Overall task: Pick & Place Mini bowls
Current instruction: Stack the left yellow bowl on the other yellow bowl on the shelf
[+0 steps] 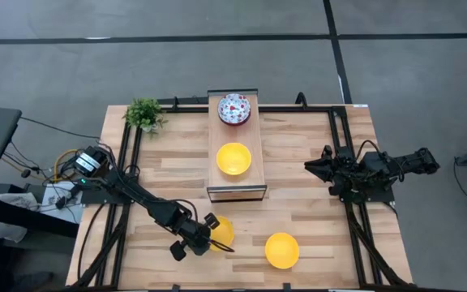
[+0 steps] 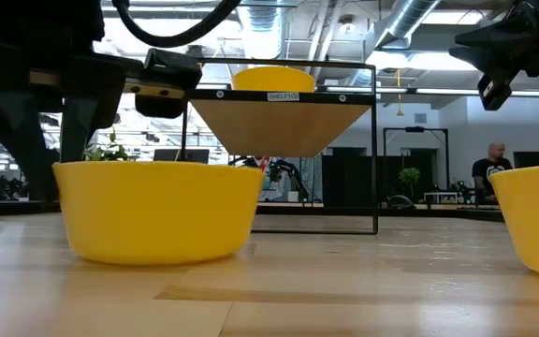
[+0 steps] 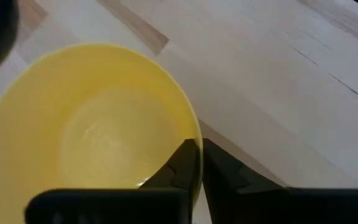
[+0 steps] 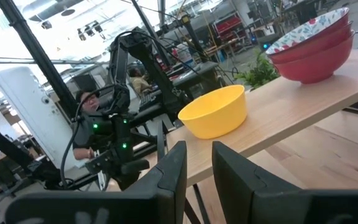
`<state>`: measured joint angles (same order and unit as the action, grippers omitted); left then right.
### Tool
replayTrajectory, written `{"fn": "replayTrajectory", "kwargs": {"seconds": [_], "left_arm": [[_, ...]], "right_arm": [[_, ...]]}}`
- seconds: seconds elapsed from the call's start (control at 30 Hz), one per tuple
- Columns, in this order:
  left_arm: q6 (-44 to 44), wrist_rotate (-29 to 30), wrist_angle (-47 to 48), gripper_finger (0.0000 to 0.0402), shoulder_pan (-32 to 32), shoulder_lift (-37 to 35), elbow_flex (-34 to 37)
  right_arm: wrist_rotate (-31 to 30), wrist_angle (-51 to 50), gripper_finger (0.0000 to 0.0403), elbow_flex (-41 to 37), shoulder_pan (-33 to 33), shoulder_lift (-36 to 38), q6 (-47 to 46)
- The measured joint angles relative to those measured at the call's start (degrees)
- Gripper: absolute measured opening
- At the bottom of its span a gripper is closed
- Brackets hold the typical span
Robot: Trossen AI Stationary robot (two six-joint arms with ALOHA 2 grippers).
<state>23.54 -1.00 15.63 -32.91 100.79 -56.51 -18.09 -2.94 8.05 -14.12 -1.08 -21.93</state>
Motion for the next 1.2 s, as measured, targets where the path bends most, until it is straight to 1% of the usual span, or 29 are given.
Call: {"fn": "replayTrajectory", "kwargs": {"seconds": [0.13,0.27,0.4,0.5,0.63,0.8,0.9,1.03,1.1,1.17,1.2], "left_arm": [[-0.01,0.07,0.24,0.0032,-0.02,0.15,0.09],[-0.02,0.58,-0.05,0.0008,-0.46,-0.07,0.09],[-0.34,1.74,0.14,0.0006,-0.46,-0.45,0.04],[-0.47,2.42,0.40,0.0005,-0.43,-2.12,0.04],[-1.89,4.68,0.59,0.0004,-0.44,-7.13,0.04],[-12.80,6.99,0.15,0.0003,1.00,-16.34,0.04],[-20.49,10.03,-1.42,0.0003,2.13,-22.25,0.04],[-27.33,15.33,-7.88,0.0003,3.69,-28.90,0.04],[-27.66,18.55,-12.48,0.0003,3.96,-31.75,-0.04],[-25.16,22.53,-16.03,0.0002,4.56,-33.91,-0.06],[-23.49,23.61,-17.24,0.0002,5.27,-34.74,-0.16]], "right_arm": [[0.00,0.00,0.0065,0.00,-0.01,0.00,-0.02],[0.00,-0.01,0.0065,0.00,0.00,0.00,0.00],[0.00,-0.02,0.0065,0.00,0.01,0.00,0.00],[0.00,-0.02,0.0065,0.00,-0.01,0.00,-0.02],[-0.02,-0.02,0.0065,0.00,0.01,0.00,-0.04],[-0.02,0.00,0.0065,0.00,-0.01,0.00,-0.07],[-0.04,0.00,0.0065,0.00,-0.01,0.00,-0.08],[-0.09,0.14,0.0065,0.00,0.01,0.00,-0.11],[-0.13,0.44,0.0065,0.00,-0.01,0.00,-0.13],[-0.15,0.42,0.0065,0.00,0.00,0.00,-0.13],[-0.15,0.43,0.0065,0.00,-0.01,0.00,-0.13]]}}
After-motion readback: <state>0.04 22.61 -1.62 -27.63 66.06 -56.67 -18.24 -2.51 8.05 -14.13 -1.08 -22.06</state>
